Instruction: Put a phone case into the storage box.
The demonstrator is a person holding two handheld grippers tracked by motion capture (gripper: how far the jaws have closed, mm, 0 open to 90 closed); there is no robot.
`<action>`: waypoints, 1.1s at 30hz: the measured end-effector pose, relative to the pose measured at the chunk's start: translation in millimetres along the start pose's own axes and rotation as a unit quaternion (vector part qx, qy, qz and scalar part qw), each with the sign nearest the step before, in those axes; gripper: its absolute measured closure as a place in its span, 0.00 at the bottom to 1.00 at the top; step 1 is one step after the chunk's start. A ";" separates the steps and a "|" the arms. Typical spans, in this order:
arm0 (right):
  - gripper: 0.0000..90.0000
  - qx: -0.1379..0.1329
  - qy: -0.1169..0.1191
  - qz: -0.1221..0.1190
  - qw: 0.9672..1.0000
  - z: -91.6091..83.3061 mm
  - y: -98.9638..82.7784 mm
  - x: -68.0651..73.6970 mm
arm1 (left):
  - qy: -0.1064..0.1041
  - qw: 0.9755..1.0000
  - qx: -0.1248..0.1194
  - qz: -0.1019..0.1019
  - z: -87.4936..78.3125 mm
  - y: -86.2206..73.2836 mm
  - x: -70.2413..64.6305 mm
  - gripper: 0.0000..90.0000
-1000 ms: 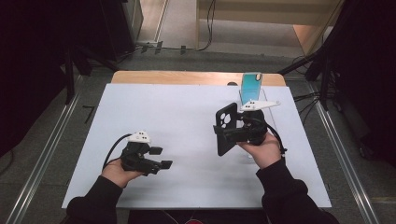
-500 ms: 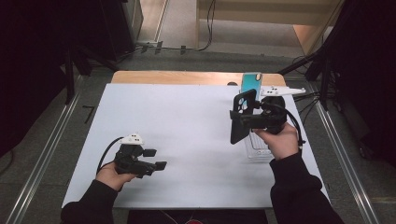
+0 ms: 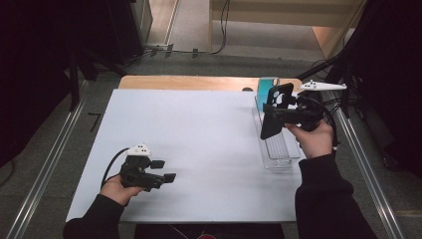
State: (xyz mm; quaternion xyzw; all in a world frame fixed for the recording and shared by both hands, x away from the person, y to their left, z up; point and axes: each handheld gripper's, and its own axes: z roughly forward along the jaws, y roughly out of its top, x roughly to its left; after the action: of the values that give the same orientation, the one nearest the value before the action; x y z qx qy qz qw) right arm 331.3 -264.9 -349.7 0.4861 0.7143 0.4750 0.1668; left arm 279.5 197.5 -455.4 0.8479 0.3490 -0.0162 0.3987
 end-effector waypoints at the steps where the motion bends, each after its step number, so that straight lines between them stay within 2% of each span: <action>1: 0.14 -0.001 -0.005 0.003 1.000 0.8 -0.2 -2.0 | 0.000 1.000 0.000 -0.001 -0.2 -0.1 0.4 0.32; 8: 0.14 0.000 -0.047 0.016 0.999 12.3 -0.1 -19.7 | -0.005 1.000 -0.001 -0.005 0.3 -1.6 -0.2 0.32; 11: 0.14 0.007 -0.049 0.025 0.998 20.5 1.8 -27.8 | -0.007 1.000 0.000 -0.003 1.6 -1.4 -1.4 0.32; 13: 0.14 0.009 -0.061 0.027 0.998 24.7 3.8 -34.0 | -0.009 1.000 0.000 -0.002 2.4 -1.2 -1.2 0.32; 18: 0.14 -0.001 -0.078 0.045 0.996 37.5 8.3 -49.5 | -0.008 1.000 -0.002 -0.005 2.5 -0.7 0.8 0.32; 26: 0.14 0.008 -0.097 0.059 0.994 75.2 2.4 -70.4 | -0.013 1.000 -0.003 -0.010 5.0 0.4 1.8 0.32; 30: 0.14 -0.007 -0.120 0.060 0.991 89.4 -0.2 -77.9 | -0.008 1.000 0.000 -0.009 6.2 0.7 1.2 0.32; 33: 0.14 -0.006 -0.123 0.070 0.990 98.2 0.1 -82.8 | -0.009 1.000 0.000 -0.010 5.9 0.6 1.5 0.32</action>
State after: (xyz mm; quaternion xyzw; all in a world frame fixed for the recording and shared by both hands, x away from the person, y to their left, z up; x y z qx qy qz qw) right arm 439.1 -284.8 -416.5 0.5882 0.6497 0.4266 0.2232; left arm 282.5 194.0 -459.5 0.8442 0.3535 -0.0275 0.4019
